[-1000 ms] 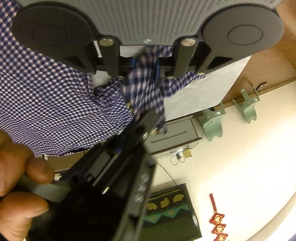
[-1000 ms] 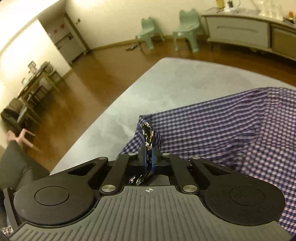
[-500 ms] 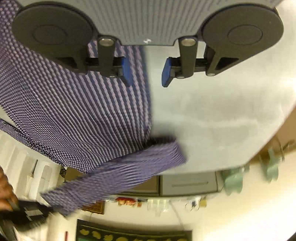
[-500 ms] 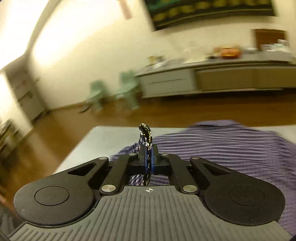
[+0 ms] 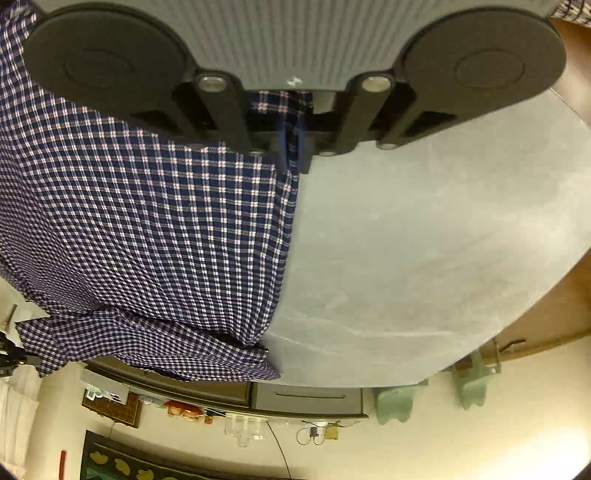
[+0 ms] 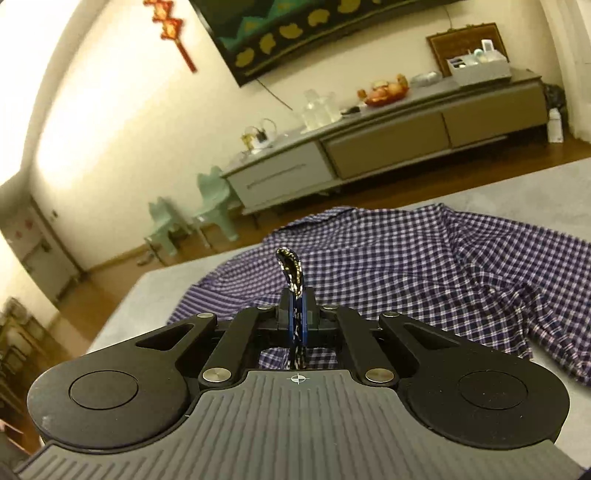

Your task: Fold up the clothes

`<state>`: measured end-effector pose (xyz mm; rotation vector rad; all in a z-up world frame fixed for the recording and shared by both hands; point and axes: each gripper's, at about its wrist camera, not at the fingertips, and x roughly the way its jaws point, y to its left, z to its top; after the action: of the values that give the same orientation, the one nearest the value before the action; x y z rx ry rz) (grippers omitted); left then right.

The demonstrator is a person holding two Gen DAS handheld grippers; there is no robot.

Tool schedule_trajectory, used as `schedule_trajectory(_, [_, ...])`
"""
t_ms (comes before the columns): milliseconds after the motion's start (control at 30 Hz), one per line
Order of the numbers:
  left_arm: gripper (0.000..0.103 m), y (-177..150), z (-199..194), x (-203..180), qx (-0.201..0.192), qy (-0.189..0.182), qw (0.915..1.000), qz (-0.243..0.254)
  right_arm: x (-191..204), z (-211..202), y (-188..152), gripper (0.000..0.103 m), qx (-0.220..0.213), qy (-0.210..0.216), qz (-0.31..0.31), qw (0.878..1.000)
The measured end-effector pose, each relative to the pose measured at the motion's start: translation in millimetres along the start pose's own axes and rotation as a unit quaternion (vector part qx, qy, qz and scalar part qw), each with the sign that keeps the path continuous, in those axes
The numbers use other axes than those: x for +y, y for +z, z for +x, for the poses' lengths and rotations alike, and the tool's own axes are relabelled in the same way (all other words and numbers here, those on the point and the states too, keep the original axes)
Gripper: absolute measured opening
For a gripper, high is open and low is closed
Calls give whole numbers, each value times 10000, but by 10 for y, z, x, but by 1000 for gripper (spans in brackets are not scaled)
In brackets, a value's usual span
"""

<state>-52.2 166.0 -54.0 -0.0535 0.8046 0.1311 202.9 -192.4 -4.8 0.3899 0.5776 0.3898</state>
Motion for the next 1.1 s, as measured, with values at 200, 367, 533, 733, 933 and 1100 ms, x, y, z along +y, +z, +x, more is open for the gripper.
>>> schedule_trajectory(200, [2, 61, -305, -470, -677, 552, 9937, 704, -299, -195, 130, 1, -321, 163, 421, 9985])
schedule_trajectory(367, [2, -34, -513, -969, -1083, 757, 9761, 1728, -605, -488, 240, 1, -676, 5, 742, 9949])
schedule_trajectory(533, [2, -262, -460, -1208, -837, 676, 9644, 2416, -868, -572, 207, 1, -665, -353, 909, 9930])
schedule_trajectory(733, [1, -280, -521, -1195, -931, 702, 9626, 2444, -1007, -678, 172, 1, -827, -412, 1237, 9880])
schedule_trajectory(933, [1, -251, -519, -1142, -771, 426, 9661, 2426, -1058, -911, 250, 1, -1244, -150, 1491, 9808])
schedule_trajectory(1100, [4, -388, -332, -1204, -266, -161, 9592, 2809, -1056, -871, 257, 1, -1174, -161, 1459, 9822])
